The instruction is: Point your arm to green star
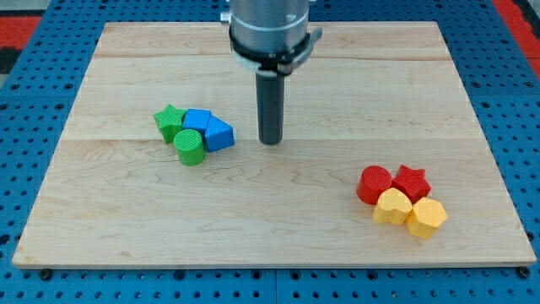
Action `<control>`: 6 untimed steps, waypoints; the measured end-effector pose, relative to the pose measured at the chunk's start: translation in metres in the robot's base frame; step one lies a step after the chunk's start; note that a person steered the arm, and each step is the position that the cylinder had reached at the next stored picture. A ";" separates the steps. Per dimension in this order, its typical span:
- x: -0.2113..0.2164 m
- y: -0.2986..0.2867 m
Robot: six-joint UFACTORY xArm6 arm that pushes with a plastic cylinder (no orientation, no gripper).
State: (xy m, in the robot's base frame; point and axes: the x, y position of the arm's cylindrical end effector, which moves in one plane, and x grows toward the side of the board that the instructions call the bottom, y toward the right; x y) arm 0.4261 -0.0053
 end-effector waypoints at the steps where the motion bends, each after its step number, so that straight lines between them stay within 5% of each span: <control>1: -0.048 -0.036; 3: -0.066 -0.166; 6: -0.023 -0.157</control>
